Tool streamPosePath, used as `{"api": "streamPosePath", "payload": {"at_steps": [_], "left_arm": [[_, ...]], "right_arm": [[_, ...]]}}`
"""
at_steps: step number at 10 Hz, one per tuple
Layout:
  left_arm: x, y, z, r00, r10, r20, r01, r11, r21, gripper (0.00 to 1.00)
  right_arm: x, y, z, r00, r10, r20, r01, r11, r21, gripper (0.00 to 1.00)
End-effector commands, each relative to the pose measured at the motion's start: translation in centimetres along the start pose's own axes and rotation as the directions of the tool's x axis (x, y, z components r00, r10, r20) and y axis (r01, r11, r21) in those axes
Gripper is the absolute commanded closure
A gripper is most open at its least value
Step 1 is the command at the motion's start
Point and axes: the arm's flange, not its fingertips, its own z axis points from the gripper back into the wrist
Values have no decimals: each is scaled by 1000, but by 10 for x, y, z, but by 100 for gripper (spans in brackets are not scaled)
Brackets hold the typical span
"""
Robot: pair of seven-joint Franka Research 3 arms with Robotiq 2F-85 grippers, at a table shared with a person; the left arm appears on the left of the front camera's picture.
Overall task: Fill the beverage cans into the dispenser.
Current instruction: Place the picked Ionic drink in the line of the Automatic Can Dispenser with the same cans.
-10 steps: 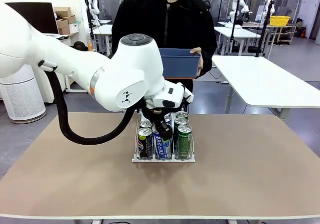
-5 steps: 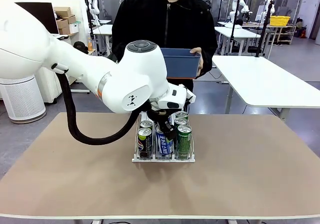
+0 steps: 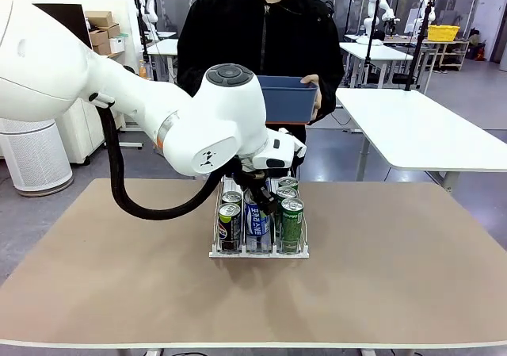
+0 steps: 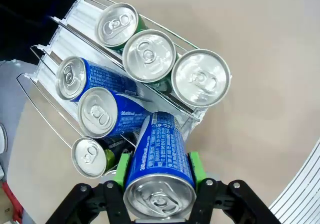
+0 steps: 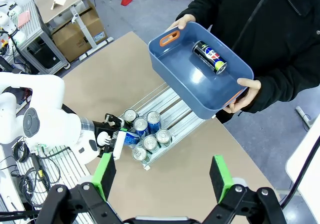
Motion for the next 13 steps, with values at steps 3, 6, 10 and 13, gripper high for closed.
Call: {"api": "streamPosePath", "payload": {"at_steps": [3, 6, 10, 13], "left_arm": [[15, 8, -6, 1000, -7, 7, 7, 1000, 20, 43], [4, 0, -5, 1000, -3, -4, 3, 1000, 9, 43], [2, 15, -30, 997, -11, -72, 9, 999, -37, 43], [7, 24, -47, 995, -6, -97, 0, 998, -66, 43]], "right_arm": [[0, 1, 1, 1000, 1, -2, -1, 1000, 2, 0], [0, 1, 1, 1000, 1, -2, -1, 1000, 2, 0], [0, 1, 1, 1000, 1, -2, -1, 1000, 2, 0], [0, 1, 1, 1000, 1, -2, -1, 1000, 2, 0]]}}
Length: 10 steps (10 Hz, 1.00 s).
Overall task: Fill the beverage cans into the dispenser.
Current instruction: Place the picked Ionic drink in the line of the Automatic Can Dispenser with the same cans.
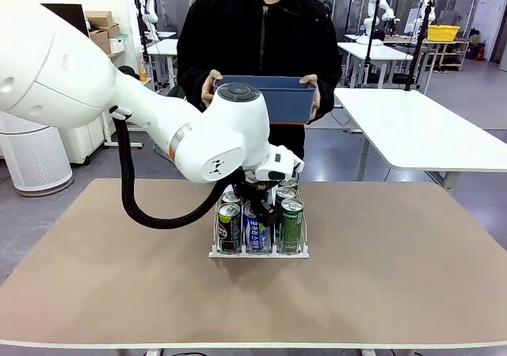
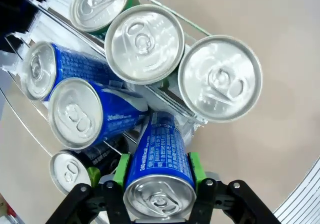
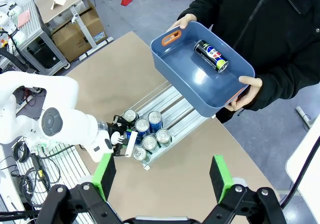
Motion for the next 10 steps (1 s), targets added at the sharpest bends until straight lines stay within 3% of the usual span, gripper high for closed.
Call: {"api": "streamPosePath", "payload": {"at_steps": [1, 3, 4, 5, 6, 7, 8, 10], "left_arm": [[6, 22, -1, 1000, -24, -16, 23, 999, -30, 43], [15, 28, -5, 999, -9, -41, 6, 997, -78, 43], [18, 30, -5, 998, -4, -58, -3, 993, -117, 24], [16, 33, 2, 998, 9, -59, -15, 995, -99, 24], [16, 34, 12, 998, 38, -53, -42, 996, -77, 5], [14, 33, 25, 997, 58, -45, -59, 997, -38, 20], [10, 30, 37, 997, 66, -42, -67, 998, -19, 0], [7, 22, 54, 997, 77, -24, -77, 997, 7, 0]], "right_arm": [[0, 1, 1, 1000, 1, -2, -1, 1000, 2, 0], [0, 1, 1, 1000, 1, -2, -1, 1000, 2, 0], [0, 1, 1, 1000, 1, -2, -1, 1000, 2, 0], [0, 1, 1, 1000, 1, -2, -1, 1000, 2, 0], [0, 1, 1, 1000, 1, -2, -1, 1000, 2, 0], [0, 1, 1, 1000, 1, -2, -1, 1000, 2, 0], [0, 1, 1, 1000, 1, -2, -1, 1000, 2, 0], [0, 1, 1, 1000, 1, -2, -1, 1000, 2, 0]]}}
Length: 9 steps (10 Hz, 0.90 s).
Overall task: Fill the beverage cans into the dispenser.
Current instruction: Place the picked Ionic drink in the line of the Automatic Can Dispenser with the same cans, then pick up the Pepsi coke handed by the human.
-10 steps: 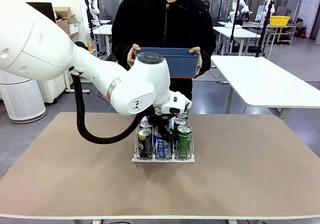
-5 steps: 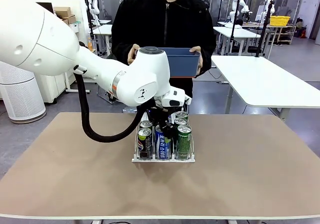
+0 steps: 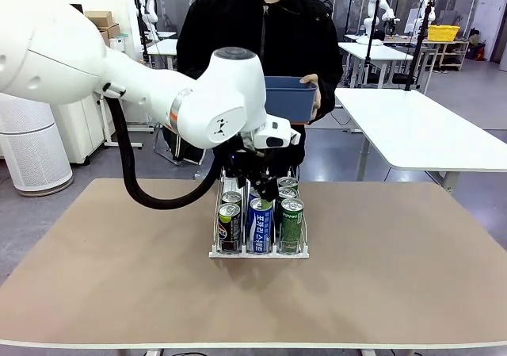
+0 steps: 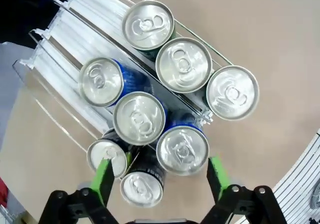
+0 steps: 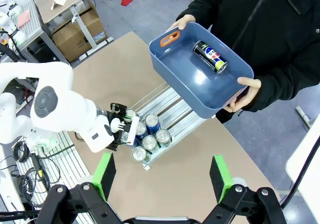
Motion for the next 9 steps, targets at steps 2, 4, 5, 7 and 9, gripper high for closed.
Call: {"api": "streamPosePath", "payload": {"at_steps": [2, 4, 5, 7, 9], "left_arm": [[-16, -19, 7, 1000, -1, 0, 1, 999, 49, 0], [-6, -11, 13, 1000, 0, 8, 0, 1000, 20, 0], [-6, -11, 13, 1000, 0, 8, 0, 1000, 20, 0], [-6, -11, 13, 1000, 0, 8, 0, 1000, 20, 0], [-6, -11, 13, 1000, 0, 8, 0, 1000, 20, 0]], "right_arm": [[0, 1, 1, 1000, 1, -2, -1, 1000, 1, 0], [0, 1, 1, 1000, 1, -2, -1, 1000, 1, 0], [0, 1, 1, 1000, 1, -2, -1, 1000, 1, 0], [0, 1, 1, 1000, 1, -2, -1, 1000, 1, 0], [0, 1, 1, 1000, 1, -2, -1, 1000, 1, 0]]}}
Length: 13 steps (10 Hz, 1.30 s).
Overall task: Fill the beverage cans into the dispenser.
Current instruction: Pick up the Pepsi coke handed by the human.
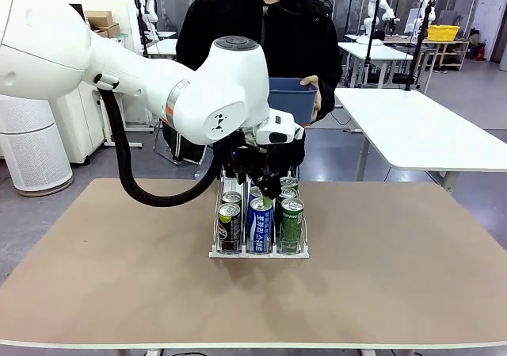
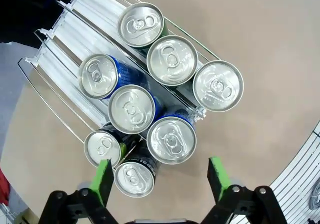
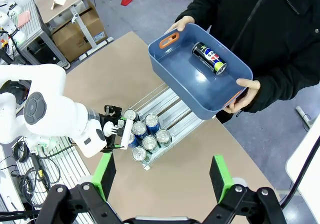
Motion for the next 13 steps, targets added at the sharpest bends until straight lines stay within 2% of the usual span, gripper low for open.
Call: {"api": "streamPosePath", "payload": {"at_steps": [1, 4, 5, 6, 7, 8, 9, 11, 13], "left_arm": [[-1, 3, 0, 1000, -3, -2, 3, 1000, 0, 0], [0, 0, 0, 1000, 0, 1, 0, 1000, 0, 0], [-12, 18, 20, 995, -82, 55, 83, 996, -28, 0], [-25, 33, 41, 990, -101, 98, 107, 993, -56, 0], [-39, 36, 62, 990, -53, 128, 65, 994, -91, 0], [-49, 40, 74, 986, -52, 161, 78, 984, -158, 0], [-67, 53, 92, 983, -47, 176, 78, 981, -176, 0], [-97, 94, 129, 973, -22, 232, 65, 982, -179, 0], [-126, 119, 191, 958, 7, 286, 31, 991, -127, 0]], "right_arm": [[0, 1, 1, 1000, 1, -2, -1, 1000, 1, 0], [0, 1, 1, 1000, 1, -2, -1, 1000, 1, 0], [0, 1, 1, 1000, 1, -2, -1, 1000, 1, 0], [0, 1, 1, 1000, 1, -2, -1, 1000, 1, 0], [0, 1, 1, 1000, 1, -2, -1, 1000, 1, 0], [0, 1, 1, 1000, 1, -2, -1, 1000, 1, 0], [0, 1, 1, 1000, 1, -2, -1, 1000, 1, 0], [0, 1, 1, 1000, 1, -2, -1, 1000, 1, 0], [0, 1, 1, 1000, 1, -2, -1, 1000, 1, 0]]}}
